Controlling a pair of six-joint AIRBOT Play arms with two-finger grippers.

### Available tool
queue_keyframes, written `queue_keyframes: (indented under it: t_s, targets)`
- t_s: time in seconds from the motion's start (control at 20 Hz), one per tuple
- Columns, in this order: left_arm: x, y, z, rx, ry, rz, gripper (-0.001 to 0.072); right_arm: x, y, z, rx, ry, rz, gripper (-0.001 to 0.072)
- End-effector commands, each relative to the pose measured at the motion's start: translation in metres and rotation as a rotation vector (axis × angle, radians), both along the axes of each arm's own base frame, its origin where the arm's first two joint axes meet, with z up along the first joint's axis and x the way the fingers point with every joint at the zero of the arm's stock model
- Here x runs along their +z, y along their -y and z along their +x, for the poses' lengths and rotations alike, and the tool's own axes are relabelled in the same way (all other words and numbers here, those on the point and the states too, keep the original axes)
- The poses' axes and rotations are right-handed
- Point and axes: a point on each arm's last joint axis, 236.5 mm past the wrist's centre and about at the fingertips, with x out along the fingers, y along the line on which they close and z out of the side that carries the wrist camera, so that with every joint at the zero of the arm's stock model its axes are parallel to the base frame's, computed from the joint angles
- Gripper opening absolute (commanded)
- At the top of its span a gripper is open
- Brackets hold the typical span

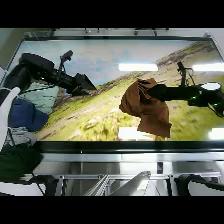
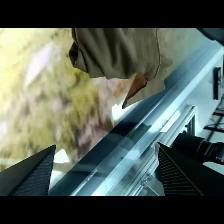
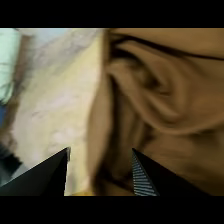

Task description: Fold the shirts.

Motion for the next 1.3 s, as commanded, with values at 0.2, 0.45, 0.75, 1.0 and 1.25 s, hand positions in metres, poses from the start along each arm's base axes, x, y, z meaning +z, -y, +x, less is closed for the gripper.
queue_keyframes:
  t_s: [0.2, 0.45, 0.75, 1.0, 1.25]
  targets:
    - [-0.036, 0.102, 0.004, -0.155, 0.030, -0.024, 0.0709, -0.068, 0.178, -0.048, -0.333, -0.331, -0.355, 0.0527]
    - [-0.057, 0.175, 0.021, -0.175, 0.049, -0.034, 0.0709, -0.111, 0.164, -0.064, -0.288, -0.453, -0.319, 0.0516]
    - [-0.084, 0.212, 0.026, -0.157, 0.016, -0.035, 0.0709, -0.123, 0.103, -0.055, -0.160, -0.448, -0.233, 0.0459]
    - [-0.094, 0.213, 0.037, -0.097, 0.033, -0.028, 0.0676, -0.119, 0.058, -0.043, -0.099, -0.409, -0.120, 0.0231]
    - [-0.105, 0.209, 0.040, -0.104, 0.070, 0.027, 0.0486, -0.110, 0.046, -0.042, -0.061, -0.379, -0.086, 0.0016]
